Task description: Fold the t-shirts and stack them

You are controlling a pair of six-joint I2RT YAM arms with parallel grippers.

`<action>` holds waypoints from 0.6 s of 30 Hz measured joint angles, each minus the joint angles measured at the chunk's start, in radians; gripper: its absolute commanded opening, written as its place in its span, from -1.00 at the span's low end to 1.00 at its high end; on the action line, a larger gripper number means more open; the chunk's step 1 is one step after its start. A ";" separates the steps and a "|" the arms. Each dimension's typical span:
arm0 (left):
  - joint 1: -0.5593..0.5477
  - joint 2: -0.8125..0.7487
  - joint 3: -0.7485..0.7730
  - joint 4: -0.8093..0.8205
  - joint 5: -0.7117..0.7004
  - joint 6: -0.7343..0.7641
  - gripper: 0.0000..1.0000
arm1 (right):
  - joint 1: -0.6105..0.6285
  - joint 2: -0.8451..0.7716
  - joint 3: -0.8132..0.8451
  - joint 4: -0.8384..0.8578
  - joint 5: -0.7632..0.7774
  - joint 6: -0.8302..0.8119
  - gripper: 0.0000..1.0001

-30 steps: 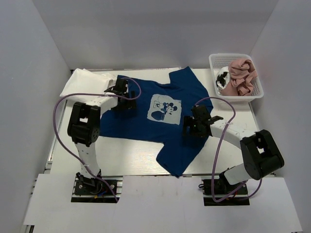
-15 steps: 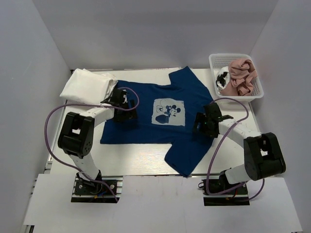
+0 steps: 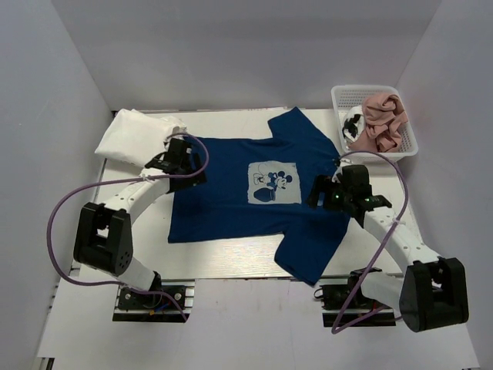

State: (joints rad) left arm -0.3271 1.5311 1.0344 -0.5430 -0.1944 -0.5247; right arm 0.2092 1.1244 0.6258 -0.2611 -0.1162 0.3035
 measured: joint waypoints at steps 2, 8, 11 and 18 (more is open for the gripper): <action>0.040 -0.001 0.020 0.018 -0.034 0.001 1.00 | 0.024 0.005 0.026 0.014 -0.027 -0.026 0.81; 0.150 0.035 0.048 0.067 -0.109 0.066 0.91 | 0.073 0.078 0.077 0.033 -0.068 -0.061 0.81; 0.190 0.049 0.033 0.082 -0.105 0.109 0.88 | 0.080 0.117 0.087 0.034 -0.071 -0.072 0.81; 0.257 0.119 -0.003 0.194 -0.017 0.214 0.88 | 0.095 0.202 0.139 0.033 -0.078 -0.080 0.81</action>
State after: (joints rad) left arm -0.0704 1.6501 1.0309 -0.3489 -0.2115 -0.3103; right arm 0.3038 1.3266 0.7647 -0.2279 -0.1940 0.2230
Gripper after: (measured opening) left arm 0.943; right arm 0.905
